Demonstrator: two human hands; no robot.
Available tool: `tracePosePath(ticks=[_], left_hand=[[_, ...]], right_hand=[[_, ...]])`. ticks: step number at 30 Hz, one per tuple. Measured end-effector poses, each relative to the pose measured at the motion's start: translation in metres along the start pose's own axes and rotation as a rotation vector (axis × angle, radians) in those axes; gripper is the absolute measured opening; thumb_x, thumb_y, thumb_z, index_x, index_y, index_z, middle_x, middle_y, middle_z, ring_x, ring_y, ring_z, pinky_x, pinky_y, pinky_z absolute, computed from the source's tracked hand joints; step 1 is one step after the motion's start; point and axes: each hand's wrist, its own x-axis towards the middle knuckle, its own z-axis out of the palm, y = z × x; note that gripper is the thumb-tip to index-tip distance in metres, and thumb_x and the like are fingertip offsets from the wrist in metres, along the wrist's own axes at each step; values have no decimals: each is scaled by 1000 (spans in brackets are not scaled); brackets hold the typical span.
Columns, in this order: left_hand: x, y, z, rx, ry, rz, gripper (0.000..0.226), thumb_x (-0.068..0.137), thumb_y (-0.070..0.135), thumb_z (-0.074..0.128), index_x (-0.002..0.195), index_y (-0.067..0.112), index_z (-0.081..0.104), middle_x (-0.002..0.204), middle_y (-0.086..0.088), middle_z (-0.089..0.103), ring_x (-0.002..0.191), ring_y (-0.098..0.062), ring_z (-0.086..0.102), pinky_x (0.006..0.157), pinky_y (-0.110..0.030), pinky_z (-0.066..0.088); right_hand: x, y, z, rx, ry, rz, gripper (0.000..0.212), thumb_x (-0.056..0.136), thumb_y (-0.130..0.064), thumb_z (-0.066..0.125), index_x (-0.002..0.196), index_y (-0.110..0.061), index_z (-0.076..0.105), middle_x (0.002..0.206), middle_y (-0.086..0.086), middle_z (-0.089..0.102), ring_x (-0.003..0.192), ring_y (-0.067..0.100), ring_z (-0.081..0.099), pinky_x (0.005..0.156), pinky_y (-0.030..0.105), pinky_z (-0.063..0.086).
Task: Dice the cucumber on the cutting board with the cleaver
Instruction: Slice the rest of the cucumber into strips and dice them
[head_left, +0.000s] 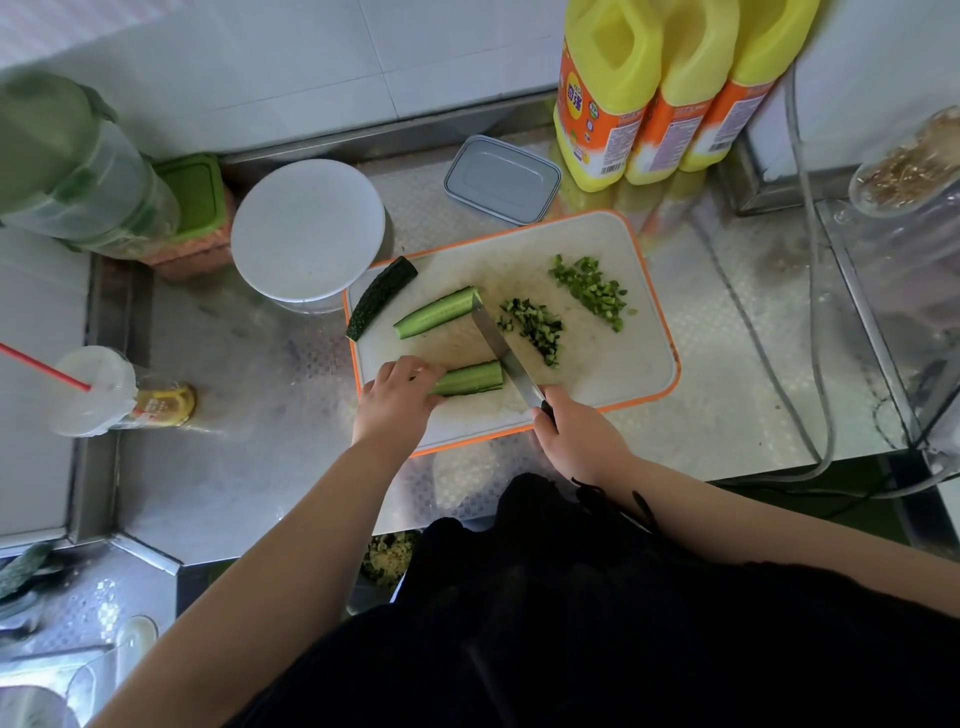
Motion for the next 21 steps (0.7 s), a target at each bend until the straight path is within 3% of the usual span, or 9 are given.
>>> tracePosePath(ticks=[3,6,9,11,18,21], left_hand=[[5,1,-1,27,-18,32,38,98,27,52,136,30,51,134,2,46,126,-22,37,101,-42,36],[5,-1,-4,-8,-40,40,48,94,34,58,140,28,45,137,1,42,129,-22,35,105,-41,35],[0,-15,-8,-216,0,-133,68,87,33,69,146,24,37,142,-1,35,133,-22,30,108,-42,34],[-4,-27,-8,-254,8,-241,73,86,31,71,148,20,34,144,-5,35,136,-25,28,111,-42,31],[-10,-24,-1,-288,28,-321,42,88,24,66,128,18,53,119,-7,53,116,-29,46,92,-39,40],[-4,-12,-2,-311,-8,-343,49,89,30,65,134,20,50,123,-6,54,117,-28,49,94,-43,45]], right_hand=[[0,1,0,0,3,4,33,101,-27,37,128,-10,43,92,7,67,76,25,61,63,36,45],[0,0,0,-5,4,5,33,101,-26,38,128,-8,43,91,9,65,75,24,58,62,31,37],[-1,1,0,-5,21,10,35,101,-25,38,130,-7,42,93,13,65,84,31,61,63,29,34],[-1,1,0,-3,25,11,36,101,-26,38,131,-7,42,87,11,61,80,28,59,62,30,34],[-1,0,3,-6,38,1,38,101,-27,38,133,-7,41,96,13,66,86,30,63,63,30,37],[-1,-4,4,-9,20,2,37,101,-25,38,133,-5,40,97,14,66,87,32,62,62,30,36]])
